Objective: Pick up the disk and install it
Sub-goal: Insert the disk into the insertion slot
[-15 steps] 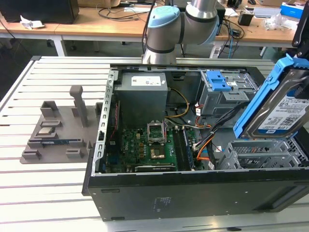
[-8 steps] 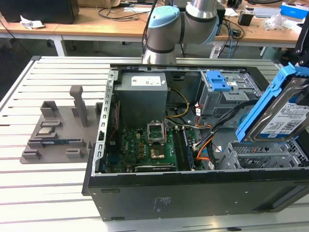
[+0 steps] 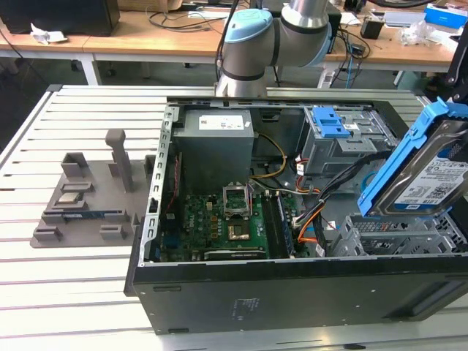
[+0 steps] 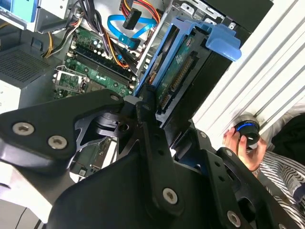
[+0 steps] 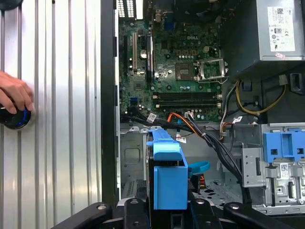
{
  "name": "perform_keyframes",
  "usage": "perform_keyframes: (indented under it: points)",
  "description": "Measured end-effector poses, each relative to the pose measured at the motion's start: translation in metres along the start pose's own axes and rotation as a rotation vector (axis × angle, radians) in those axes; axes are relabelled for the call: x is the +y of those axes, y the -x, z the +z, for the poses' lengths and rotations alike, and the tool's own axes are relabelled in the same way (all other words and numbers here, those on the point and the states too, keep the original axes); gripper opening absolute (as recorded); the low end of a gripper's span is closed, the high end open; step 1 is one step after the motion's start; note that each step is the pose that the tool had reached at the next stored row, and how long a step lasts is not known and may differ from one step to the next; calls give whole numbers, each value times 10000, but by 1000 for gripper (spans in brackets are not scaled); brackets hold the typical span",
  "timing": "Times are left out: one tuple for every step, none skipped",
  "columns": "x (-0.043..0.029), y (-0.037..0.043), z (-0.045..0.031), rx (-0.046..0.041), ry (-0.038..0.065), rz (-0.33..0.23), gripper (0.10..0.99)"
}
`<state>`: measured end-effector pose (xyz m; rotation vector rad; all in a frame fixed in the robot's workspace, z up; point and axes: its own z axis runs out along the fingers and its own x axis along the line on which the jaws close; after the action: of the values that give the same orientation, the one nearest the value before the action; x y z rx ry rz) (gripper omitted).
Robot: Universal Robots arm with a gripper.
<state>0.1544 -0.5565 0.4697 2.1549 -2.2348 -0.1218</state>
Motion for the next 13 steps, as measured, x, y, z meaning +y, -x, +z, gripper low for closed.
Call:
perform_keyframes:
  points:
    - [-3,0,8,-3,1,-1,365]
    - [-16,-1,37,0,1,-1,365]
    - [-31,-1,75,-1,1,-1,365]
    - [-45,-2,105,-1,1,-1,365]
    - [-52,-2,118,0,0,-2,365]
    - [-57,-2,128,2,0,-2,365]
    - [-59,-3,143,2,0,-1,365]
    - [-60,-3,154,2,0,0,365]
    - [-61,-4,170,1,0,0,365]
    - [-64,-4,197,1,1,-2,365]
    - [-68,-5,243,0,1,-2,365]
    - [-70,-6,268,1,0,-2,365]
    - [-72,-7,292,1,0,-2,365]
